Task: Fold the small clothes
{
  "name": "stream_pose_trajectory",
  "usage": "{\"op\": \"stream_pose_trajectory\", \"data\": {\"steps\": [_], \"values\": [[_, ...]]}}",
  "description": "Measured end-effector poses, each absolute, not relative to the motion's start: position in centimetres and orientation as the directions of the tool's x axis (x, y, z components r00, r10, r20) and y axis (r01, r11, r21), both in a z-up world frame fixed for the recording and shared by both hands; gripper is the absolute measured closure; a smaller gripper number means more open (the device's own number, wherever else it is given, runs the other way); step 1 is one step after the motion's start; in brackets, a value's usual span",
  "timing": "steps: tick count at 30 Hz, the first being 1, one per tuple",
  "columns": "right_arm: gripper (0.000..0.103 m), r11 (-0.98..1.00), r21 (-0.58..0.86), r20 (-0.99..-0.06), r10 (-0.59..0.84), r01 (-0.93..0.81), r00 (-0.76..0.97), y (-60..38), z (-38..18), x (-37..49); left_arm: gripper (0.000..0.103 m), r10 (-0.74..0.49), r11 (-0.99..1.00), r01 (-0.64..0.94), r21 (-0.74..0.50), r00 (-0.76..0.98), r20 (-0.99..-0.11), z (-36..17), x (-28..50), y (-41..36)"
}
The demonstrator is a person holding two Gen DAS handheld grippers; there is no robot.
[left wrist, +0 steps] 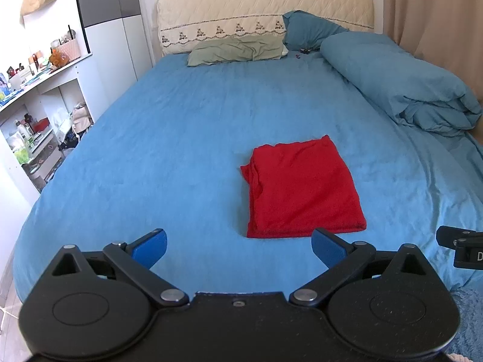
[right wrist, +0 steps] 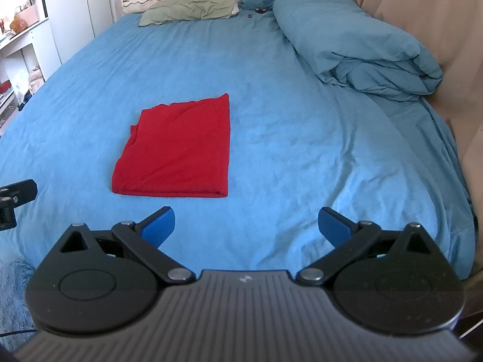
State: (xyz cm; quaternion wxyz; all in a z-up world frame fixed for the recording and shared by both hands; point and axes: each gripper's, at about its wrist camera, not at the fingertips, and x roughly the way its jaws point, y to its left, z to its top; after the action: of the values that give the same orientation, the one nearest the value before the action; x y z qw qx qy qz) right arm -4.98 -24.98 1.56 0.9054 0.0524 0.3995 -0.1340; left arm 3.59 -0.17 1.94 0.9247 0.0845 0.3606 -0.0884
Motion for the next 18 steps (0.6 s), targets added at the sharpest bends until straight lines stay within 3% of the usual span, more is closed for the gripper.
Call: {"op": "stream_pose_trajectory", "data": {"steps": [18], "values": [[0.0, 0.958, -0.016, -0.735, -0.205, 0.286, 0.646, -24.63, 1.7, -5.02, 0.0, -0.1, 0.969, 0.226, 0.1, 0.73, -0.676, 2.36, 3.65, -0.26]]}}
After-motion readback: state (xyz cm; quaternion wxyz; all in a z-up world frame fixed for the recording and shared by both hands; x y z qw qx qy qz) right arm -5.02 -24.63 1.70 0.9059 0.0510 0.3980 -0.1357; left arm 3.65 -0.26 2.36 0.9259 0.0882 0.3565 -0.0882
